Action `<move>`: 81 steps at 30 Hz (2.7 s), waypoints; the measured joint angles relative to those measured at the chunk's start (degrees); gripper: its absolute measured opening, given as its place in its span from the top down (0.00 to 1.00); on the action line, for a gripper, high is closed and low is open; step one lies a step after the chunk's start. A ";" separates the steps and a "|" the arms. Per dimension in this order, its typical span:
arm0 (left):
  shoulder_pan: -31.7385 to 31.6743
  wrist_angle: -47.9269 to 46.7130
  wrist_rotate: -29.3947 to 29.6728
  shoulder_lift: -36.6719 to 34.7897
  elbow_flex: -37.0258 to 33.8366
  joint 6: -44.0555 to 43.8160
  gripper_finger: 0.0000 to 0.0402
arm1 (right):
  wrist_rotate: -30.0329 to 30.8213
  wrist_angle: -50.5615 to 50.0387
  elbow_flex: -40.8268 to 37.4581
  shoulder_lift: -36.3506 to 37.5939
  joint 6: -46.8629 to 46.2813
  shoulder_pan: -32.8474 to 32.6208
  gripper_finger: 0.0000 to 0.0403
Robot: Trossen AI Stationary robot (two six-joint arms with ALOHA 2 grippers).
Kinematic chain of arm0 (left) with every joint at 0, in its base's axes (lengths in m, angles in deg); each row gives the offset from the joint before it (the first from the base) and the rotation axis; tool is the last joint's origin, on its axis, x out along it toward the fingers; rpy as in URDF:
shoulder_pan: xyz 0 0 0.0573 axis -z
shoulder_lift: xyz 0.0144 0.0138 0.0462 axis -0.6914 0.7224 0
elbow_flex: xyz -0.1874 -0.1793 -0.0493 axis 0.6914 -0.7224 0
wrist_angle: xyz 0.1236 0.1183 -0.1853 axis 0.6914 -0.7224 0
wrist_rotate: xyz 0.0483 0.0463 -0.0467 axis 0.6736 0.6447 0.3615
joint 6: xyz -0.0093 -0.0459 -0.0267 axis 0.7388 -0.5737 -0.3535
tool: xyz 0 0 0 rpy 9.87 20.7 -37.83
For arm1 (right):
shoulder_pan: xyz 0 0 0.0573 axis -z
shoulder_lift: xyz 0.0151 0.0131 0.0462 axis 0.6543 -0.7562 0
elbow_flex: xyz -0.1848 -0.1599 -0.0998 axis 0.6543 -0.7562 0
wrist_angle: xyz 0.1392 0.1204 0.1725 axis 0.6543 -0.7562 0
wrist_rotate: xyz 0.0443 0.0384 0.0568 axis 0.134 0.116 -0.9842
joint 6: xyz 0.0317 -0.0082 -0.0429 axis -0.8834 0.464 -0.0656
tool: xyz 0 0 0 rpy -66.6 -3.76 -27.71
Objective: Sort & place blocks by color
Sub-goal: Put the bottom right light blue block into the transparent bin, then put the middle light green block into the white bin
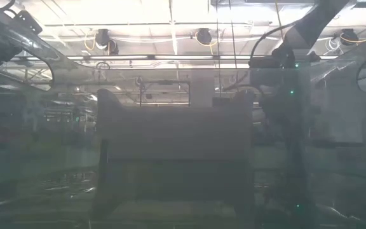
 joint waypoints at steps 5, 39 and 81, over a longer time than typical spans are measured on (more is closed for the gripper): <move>0.01 -0.02 0.00 0.02 -0.01 0.00 0.33 | -0.26 -0.06 0.00 -0.02 -2.06 -0.20 0.51; 0.02 -0.02 0.02 0.01 -0.01 0.00 0.33 | -52.31 1.71 0.02 23.89 -6.58 -31.50 0.70; 0.01 -0.02 0.01 0.00 0.00 0.00 0.33 | -44.94 14.17 0.07 9.11 -51.07 -60.07 0.44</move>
